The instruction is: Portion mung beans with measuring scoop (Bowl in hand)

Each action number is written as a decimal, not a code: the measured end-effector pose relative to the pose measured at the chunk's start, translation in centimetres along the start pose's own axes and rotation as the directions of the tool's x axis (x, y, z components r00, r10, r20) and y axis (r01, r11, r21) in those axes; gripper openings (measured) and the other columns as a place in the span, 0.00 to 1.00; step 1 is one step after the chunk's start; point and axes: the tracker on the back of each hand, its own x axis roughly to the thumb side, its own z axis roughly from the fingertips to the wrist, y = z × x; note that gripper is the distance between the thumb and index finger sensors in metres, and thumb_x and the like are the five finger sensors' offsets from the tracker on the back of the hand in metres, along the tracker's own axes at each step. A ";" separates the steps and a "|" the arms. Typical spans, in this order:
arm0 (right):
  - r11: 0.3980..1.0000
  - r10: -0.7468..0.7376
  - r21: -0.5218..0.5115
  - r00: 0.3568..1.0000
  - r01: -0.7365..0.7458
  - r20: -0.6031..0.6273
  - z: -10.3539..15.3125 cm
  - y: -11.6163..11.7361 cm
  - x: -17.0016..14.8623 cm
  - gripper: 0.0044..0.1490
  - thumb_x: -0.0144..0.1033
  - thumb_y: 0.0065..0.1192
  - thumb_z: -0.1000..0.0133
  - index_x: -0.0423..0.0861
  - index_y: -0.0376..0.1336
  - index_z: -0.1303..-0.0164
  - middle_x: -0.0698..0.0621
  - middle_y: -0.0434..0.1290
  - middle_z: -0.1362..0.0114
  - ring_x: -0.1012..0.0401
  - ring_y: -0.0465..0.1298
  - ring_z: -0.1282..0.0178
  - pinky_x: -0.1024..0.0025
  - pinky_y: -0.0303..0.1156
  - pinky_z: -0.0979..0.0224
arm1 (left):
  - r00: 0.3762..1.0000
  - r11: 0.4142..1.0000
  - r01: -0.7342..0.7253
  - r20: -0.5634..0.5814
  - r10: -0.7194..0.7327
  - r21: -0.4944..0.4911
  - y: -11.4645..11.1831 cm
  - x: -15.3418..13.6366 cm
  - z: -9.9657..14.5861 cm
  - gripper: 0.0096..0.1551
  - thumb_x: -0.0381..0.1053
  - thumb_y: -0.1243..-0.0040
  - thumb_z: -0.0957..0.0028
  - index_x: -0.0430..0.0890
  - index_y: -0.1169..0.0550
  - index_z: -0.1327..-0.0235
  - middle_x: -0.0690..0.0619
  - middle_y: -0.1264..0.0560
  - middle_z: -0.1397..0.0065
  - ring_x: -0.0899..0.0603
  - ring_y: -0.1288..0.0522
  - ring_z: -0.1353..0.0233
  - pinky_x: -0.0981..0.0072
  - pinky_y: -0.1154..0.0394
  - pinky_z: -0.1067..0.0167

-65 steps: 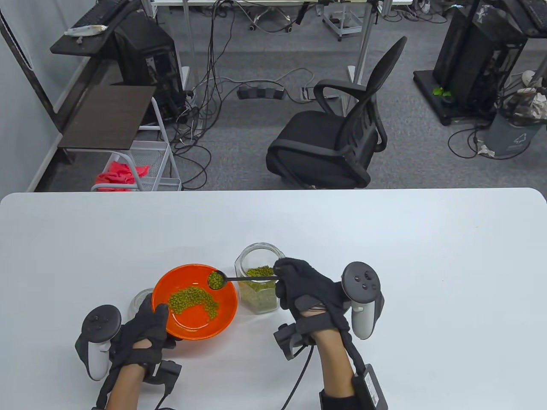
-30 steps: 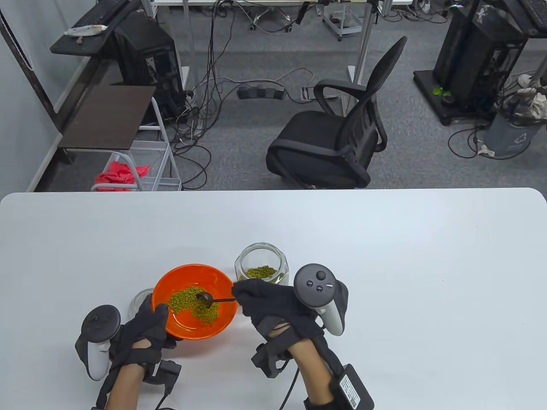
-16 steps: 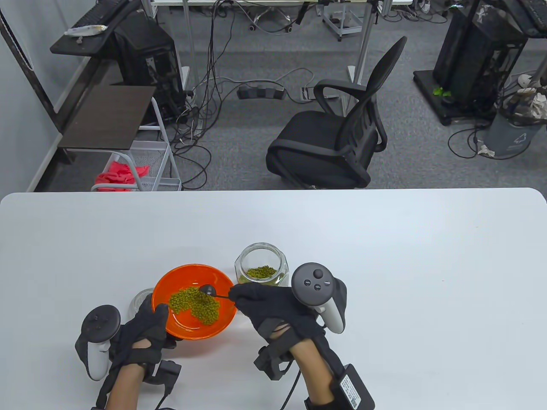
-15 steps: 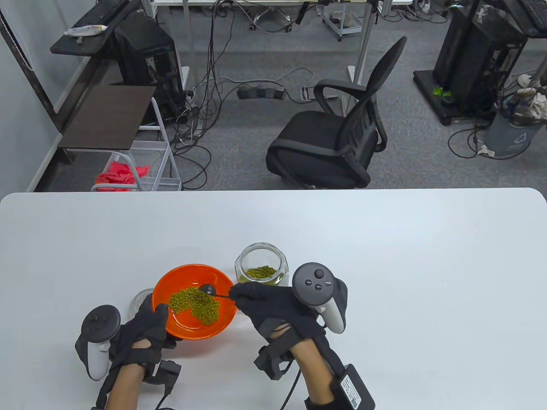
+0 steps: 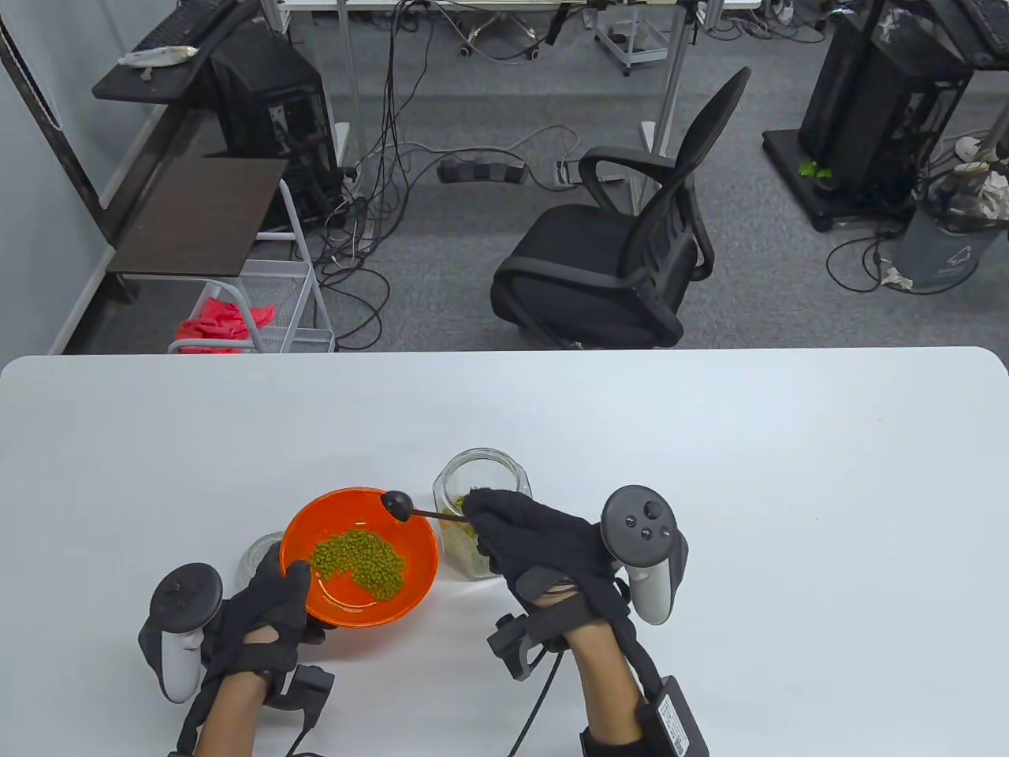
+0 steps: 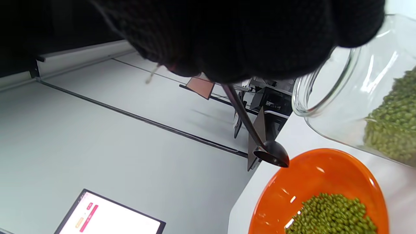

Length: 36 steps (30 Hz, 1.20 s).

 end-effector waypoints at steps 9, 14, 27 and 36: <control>0.992 -0.007 -0.129 1.000 0.007 0.001 0.5 -2.7 0.0 0.26 0.32 0.68 0.47 0.36 0.73 0.42 0.35 0.80 0.55 0.50 0.81 0.66 0.38 0.71 0.46 | 1.000 1.000 0.000 0.000 0.000 0.000 0.0 0.0 0.0 0.40 0.58 0.54 0.40 0.35 0.43 0.23 0.38 0.31 0.31 0.44 0.07 0.57 0.68 0.09 0.63; 0.973 0.031 -0.227 0.999 -0.032 -0.009 0.9 -4.4 -0.1 0.25 0.33 0.67 0.47 0.36 0.72 0.42 0.36 0.80 0.55 0.50 0.81 0.66 0.39 0.71 0.46 | 1.000 1.000 0.004 0.002 -0.004 0.003 0.0 0.0 0.0 0.40 0.58 0.54 0.40 0.35 0.43 0.23 0.38 0.31 0.31 0.43 0.07 0.57 0.68 0.09 0.63; 0.957 0.023 -0.286 0.998 -0.037 -0.051 1.0 -5.9 -1.0 0.25 0.33 0.67 0.46 0.36 0.72 0.42 0.36 0.80 0.55 0.50 0.81 0.67 0.39 0.71 0.46 | 1.000 1.000 0.006 0.002 -0.006 0.002 0.0 0.0 0.0 0.40 0.58 0.54 0.40 0.35 0.43 0.23 0.38 0.31 0.31 0.43 0.07 0.57 0.68 0.09 0.63; 0.941 0.172 -0.282 0.982 -0.188 -0.081 0.0 -4.0 -1.4 0.25 0.33 0.67 0.46 0.36 0.73 0.42 0.36 0.80 0.55 0.50 0.81 0.67 0.39 0.71 0.46 | 1.000 1.000 0.005 0.001 -0.005 0.002 0.0 -0.1 0.0 0.40 0.58 0.54 0.40 0.35 0.43 0.23 0.38 0.31 0.31 0.43 0.07 0.57 0.68 0.09 0.63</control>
